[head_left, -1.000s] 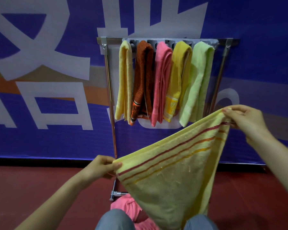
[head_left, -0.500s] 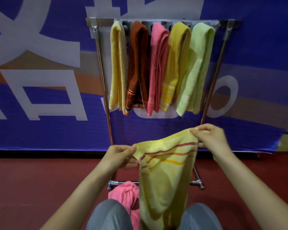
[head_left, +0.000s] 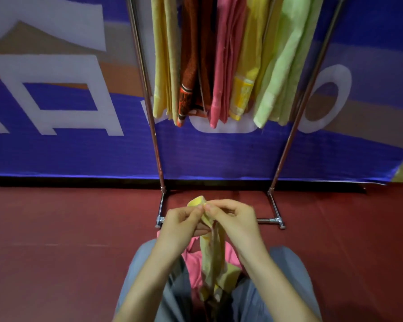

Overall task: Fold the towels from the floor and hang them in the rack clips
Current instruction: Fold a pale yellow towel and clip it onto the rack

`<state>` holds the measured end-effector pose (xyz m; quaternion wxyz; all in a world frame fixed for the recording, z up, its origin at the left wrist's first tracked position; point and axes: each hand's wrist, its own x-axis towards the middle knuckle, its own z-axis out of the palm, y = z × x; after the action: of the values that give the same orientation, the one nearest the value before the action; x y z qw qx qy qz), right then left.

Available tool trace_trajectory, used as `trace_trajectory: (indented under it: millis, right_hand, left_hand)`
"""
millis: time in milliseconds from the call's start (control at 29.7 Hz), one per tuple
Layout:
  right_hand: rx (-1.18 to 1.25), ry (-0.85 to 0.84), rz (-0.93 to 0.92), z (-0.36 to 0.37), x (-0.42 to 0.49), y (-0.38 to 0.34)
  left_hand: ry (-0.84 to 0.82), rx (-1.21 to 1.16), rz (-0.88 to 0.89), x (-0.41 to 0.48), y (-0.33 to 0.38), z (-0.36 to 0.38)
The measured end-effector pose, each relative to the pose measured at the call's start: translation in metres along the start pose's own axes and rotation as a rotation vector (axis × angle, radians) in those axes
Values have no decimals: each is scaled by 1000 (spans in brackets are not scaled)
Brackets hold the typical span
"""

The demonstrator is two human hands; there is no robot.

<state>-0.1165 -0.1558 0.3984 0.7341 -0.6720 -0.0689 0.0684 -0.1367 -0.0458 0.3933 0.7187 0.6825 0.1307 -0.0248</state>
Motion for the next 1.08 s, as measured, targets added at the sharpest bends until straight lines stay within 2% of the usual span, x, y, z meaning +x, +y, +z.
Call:
trace_trajectory:
  millis: [135, 236, 404, 505, 606, 674, 808, 977, 1078]
  right_hand:
    - [58, -22, 88, 3, -24, 10]
    - [162, -42, 146, 4, -37, 10]
    - [169, -127, 180, -3, -56, 22]
    - [115, -197, 140, -11, -62, 31]
    - [-35, -350, 93, -17, -61, 39]
    - [-168, -463, 55, -19, -53, 44]
    - [-312, -683, -14, -24, -32, 48]
    - [-438, -968, -25, -21, -4, 40]
    - [-511, -1125, -20, -14, 7, 35]
  left_hand:
    - [59, -36, -47, -18, -15, 0]
    - [69, -12, 0, -27, -19, -2]
    - [-50, 66, 38, -42, -34, -15]
    - [-124, 205, 71, -53, -39, -24]
    - [-208, 406, 158, -67, -43, -32]
    - [-194, 543, 199, -72, -40, -38]
    - [-248, 677, 221, -78, -28, -46]
    - [-396, 542, 102, -81, -24, -59]
    - [-412, 506, 89, -84, -23, -65]
